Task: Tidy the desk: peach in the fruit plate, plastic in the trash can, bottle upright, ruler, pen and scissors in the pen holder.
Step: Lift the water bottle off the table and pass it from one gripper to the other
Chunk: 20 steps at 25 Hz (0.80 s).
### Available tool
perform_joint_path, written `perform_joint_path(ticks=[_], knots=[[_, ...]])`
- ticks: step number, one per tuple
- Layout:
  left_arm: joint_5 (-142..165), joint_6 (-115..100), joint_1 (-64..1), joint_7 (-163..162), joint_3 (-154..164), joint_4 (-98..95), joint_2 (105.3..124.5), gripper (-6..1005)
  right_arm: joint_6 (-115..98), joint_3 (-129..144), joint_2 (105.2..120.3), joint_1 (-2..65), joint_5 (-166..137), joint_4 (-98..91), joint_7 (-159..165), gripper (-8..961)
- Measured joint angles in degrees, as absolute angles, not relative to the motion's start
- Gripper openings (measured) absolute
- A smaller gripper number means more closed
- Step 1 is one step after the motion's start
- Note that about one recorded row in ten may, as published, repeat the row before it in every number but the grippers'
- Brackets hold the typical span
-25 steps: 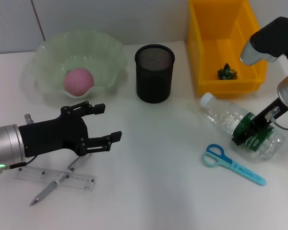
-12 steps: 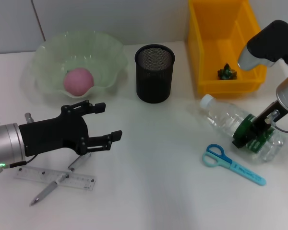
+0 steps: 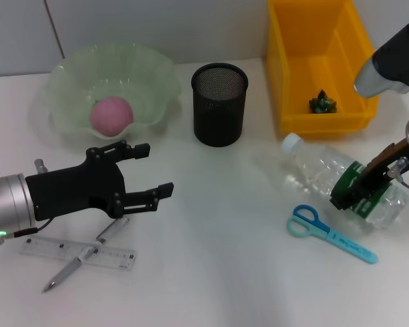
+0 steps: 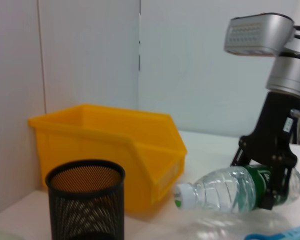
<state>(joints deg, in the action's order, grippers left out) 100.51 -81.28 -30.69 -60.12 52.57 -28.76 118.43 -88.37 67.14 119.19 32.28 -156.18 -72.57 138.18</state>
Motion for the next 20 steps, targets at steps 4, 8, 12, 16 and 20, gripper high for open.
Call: perform_joint_path(ticks=[4,8,12,16,20], knots=[[97.8,-81.8,-30.2,-60.0,52.4,-28.8,118.45,829,-88.4,66.4,119.2,27.8,-150.2,-78.9,134.3,775],[91.3,-82.3,-28.9,-59.5,52.4,-28.4,118.47,828,-87.3,66.1,119.27,24.3,-145.6,-82.3,131.6,771],[88.2,-82.5,-28.4,-59.6,52.6,-28.3,118.64,828,-86.3,64.0,119.31,21.2,-138.0,-84.0,127.0,770],[85.6,-82.8,-28.3,-60.1,52.8,-27.2,118.69,828,-86.3,60.1,119.36,18.3,-128.7,-83.7,119.1,770],[81.6,-84.8,-29.0,-60.1,52.6,-23.8,118.63,827,-86.1,56.5,119.35,15.2,-116.3,-79.5,106.8,771]])
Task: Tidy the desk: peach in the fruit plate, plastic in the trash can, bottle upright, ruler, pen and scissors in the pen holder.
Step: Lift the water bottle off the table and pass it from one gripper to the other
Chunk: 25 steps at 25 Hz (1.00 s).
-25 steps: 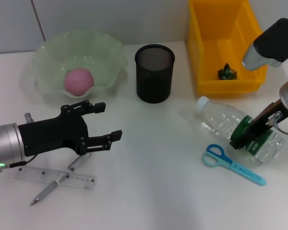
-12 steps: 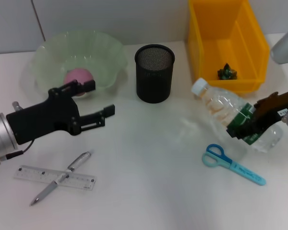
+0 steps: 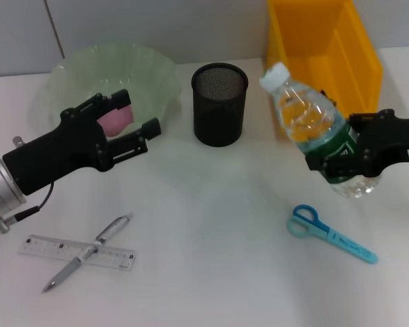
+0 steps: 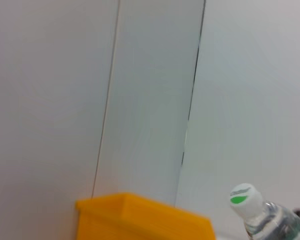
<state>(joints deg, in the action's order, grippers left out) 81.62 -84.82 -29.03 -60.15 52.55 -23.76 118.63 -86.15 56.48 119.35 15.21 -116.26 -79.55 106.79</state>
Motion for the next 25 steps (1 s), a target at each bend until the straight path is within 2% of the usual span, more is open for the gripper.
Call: perform_joint_path(ticks=[4,10,25], knots=[[76.8,-87.1,-30.1,-62.4,52.7,-20.6,118.66,827,-87.0,53.3,119.02,14.2,-102.9,-69.6,91.9,771],[74.7,-91.1,-31.7,-66.0,52.9,-18.6,118.65,826,-87.6,53.4,119.24,15.0,-100.0,-63.3,82.3,771],[74.5,-94.3,-35.0,-66.2,54.4,-15.7,118.98,825,-90.2,54.5,119.26,22.5,-96.0,-48.6,71.9,770]])
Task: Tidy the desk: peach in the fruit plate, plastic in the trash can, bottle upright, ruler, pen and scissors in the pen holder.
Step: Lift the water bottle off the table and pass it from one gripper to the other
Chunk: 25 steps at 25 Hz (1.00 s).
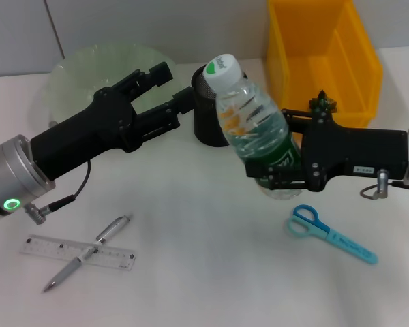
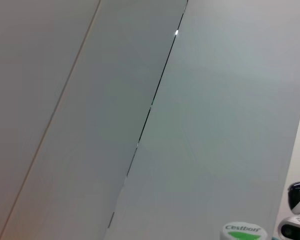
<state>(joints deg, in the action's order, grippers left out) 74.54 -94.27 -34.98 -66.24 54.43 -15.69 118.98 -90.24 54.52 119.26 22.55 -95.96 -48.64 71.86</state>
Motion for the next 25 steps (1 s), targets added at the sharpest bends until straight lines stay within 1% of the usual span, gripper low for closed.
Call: perform_joint_path(ticks=[19,25], knots=[[74.3,-99.0,-35.8,-63.5,54.1,-12.8,119.08,823,-92.0,55.1,119.42,31.1,-94.4,-35.2,66.8,771],[74.3,-99.7,-36.3,-63.3,53.9,-11.9,119.09,822,-92.0,55.8,119.44,31.6,-94.4,-34.2,66.6,770]])
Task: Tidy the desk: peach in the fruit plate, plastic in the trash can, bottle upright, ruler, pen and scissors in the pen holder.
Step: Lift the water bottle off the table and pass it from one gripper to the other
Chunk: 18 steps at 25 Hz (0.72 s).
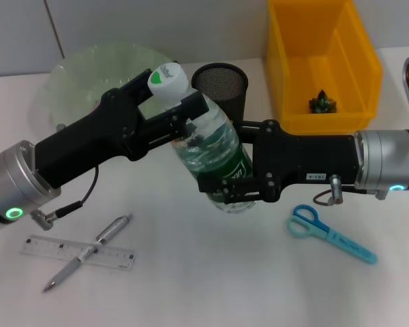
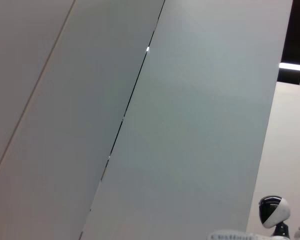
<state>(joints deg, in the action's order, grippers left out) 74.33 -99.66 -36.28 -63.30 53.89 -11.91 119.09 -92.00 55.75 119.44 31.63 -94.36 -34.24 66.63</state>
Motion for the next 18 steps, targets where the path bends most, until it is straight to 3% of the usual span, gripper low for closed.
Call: perform_joint_path(ticks=[11,16,18], knots=[[72.7,-100.5,-36.3,-64.2,55.2,-11.9,118.87,821,-92.8,55.9,119.44,31.6,-94.3,-34.1,66.9,771],[72.7,-100.8,-36.5,-64.6,55.8,-12.2,118.83,585,-93.3,55.9,119.44,31.7,-94.3,-34.1,67.1,771],[72.7,-100.9,-36.5,-64.7,55.9,-12.3,118.78,541,-93.4,55.9,119.44,31.7,-94.3,-34.2,67.1,770]])
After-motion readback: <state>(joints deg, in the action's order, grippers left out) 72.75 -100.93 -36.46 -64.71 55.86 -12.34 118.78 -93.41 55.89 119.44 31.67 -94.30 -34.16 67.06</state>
